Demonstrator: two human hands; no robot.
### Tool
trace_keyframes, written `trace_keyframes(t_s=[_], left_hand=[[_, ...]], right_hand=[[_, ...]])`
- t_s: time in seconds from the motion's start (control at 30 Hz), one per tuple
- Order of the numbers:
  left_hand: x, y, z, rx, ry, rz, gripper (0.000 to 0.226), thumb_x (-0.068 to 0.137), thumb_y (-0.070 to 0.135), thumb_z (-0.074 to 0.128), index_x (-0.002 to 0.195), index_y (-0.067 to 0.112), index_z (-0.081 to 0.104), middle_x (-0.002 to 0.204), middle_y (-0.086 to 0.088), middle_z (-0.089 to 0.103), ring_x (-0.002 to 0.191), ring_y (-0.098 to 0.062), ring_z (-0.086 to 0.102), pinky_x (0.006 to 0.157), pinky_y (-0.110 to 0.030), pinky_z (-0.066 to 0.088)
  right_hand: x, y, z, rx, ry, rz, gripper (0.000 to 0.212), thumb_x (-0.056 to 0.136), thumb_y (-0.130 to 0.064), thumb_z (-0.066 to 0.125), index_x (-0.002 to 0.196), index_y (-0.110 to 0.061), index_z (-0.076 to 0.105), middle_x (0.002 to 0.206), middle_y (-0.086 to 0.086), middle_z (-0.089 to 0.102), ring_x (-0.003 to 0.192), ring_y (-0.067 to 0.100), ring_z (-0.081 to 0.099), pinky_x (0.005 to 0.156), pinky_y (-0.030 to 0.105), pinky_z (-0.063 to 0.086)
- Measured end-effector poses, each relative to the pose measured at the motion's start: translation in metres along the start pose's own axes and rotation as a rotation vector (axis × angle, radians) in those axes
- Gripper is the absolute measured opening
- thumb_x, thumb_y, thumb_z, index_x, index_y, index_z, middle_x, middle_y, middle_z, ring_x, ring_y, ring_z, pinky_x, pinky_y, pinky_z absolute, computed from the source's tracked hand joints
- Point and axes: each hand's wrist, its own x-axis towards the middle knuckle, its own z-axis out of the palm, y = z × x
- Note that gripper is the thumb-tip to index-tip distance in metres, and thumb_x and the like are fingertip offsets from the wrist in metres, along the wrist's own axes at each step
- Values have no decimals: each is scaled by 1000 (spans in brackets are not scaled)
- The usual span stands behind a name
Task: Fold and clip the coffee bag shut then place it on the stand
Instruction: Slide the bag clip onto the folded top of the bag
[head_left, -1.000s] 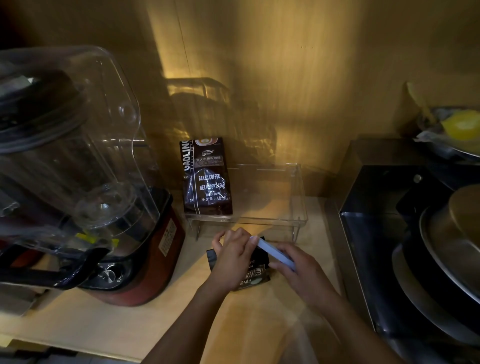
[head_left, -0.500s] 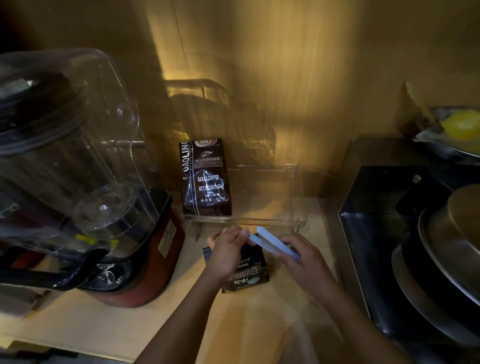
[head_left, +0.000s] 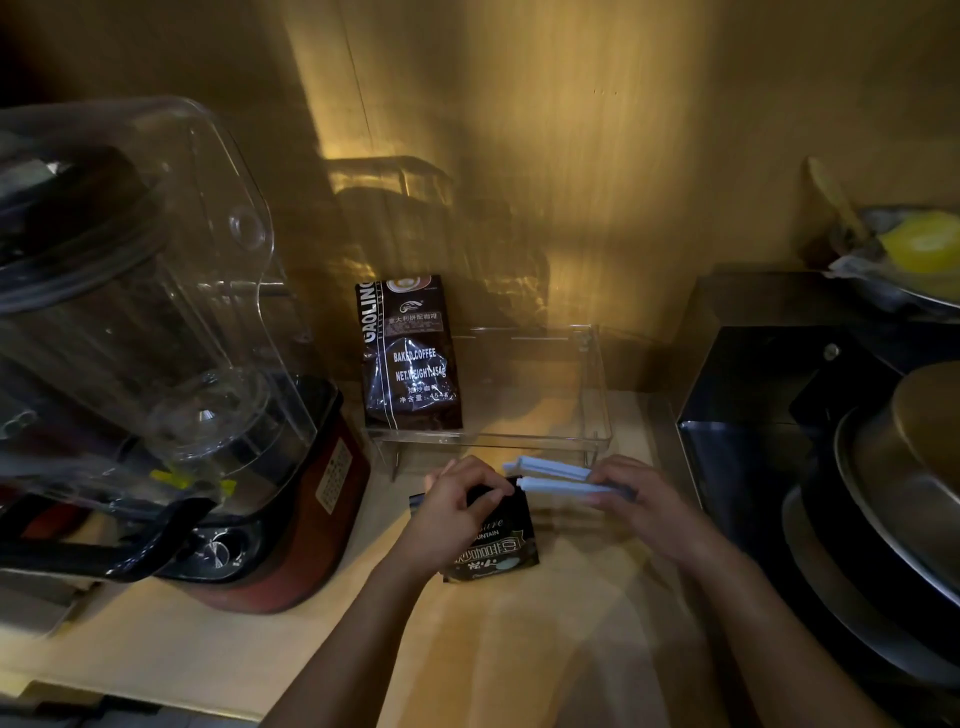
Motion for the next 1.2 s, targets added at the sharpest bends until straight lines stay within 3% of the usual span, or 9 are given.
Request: trace_keyframes(t_s=[0.07, 0.3, 0.43, 0.53, 0.6, 0.73, 0.9, 1.07, 1.2], left_hand=[[-2, -1, 0, -35, 11, -35, 36, 88, 7, 51, 77, 41, 55, 90, 10, 57, 100, -21, 48, 94, -46, 36], [-3, -2, 6, 3, 136, -62, 17, 85, 14, 58, 78, 30, 55, 86, 2, 61, 90, -21, 54, 79, -38, 43], [-2, 1, 11, 66, 179, -35, 16, 83, 13, 60, 73, 23, 55, 77, 14, 51, 86, -18, 47, 81, -35, 36], [-2, 4, 16, 155, 228, -19, 19, 85, 15, 59, 71, 26, 50, 76, 18, 48, 82, -1, 34, 79, -19, 18], [-2, 4, 20, 159, 228, -15, 17, 86, 14, 56, 74, 25, 51, 79, 16, 51, 84, 14, 32, 73, -20, 15], [-1, 5, 28, 160, 226, -7, 23, 86, 8, 53, 74, 28, 48, 83, 13, 54, 93, 25, 28, 80, -18, 13], [-2, 7, 36, 222, 245, -75, 25, 88, 3, 39, 77, 26, 42, 78, 12, 45, 83, 2, 33, 98, -27, 7], [0, 6, 37, 169, 238, -146, 22, 91, 8, 37, 79, 28, 39, 90, 1, 46, 103, -19, 31, 95, -31, 13], [-1, 8, 33, 179, 214, -141, 22, 90, 8, 39, 79, 27, 40, 91, 2, 48, 98, -14, 33, 101, -35, 15]], right_hand=[[0, 2, 3, -110, -3, -21, 6, 75, -10, 68, 79, -13, 66, 83, -5, 59, 85, 19, 58, 80, 36, 45], [2, -2, 8, -242, 4, -21, 16, 77, -17, 67, 92, -19, 67, 86, -17, 56, 88, 14, 58, 75, 24, 40], [-1, -5, 6, -253, -15, 49, 45, 79, -22, 64, 117, -38, 46, 88, -18, 52, 84, 9, 53, 73, 27, 42], [1, -7, 5, -264, 3, 72, 37, 78, -22, 65, 111, -32, 52, 95, -10, 58, 91, 16, 55, 79, 36, 48], [2, -10, 6, -279, 0, 57, 26, 78, -22, 65, 102, -27, 56, 98, -5, 62, 92, 19, 55, 81, 41, 48], [8, -17, 17, -322, -22, 25, 24, 79, -22, 64, 101, -26, 57, 96, -4, 62, 91, 17, 53, 78, 34, 45], [16, -22, 30, -235, 0, 36, 23, 79, -21, 63, 102, -24, 59, 89, -11, 57, 85, 12, 55, 75, 29, 45], [16, -12, 30, -48, 3, 144, 29, 76, -20, 68, 104, -22, 62, 88, -17, 55, 80, -4, 50, 69, 12, 38], [10, 3, 16, 98, 22, 187, 15, 74, -18, 70, 81, -29, 64, 90, -5, 60, 80, 6, 56, 65, 16, 45]])
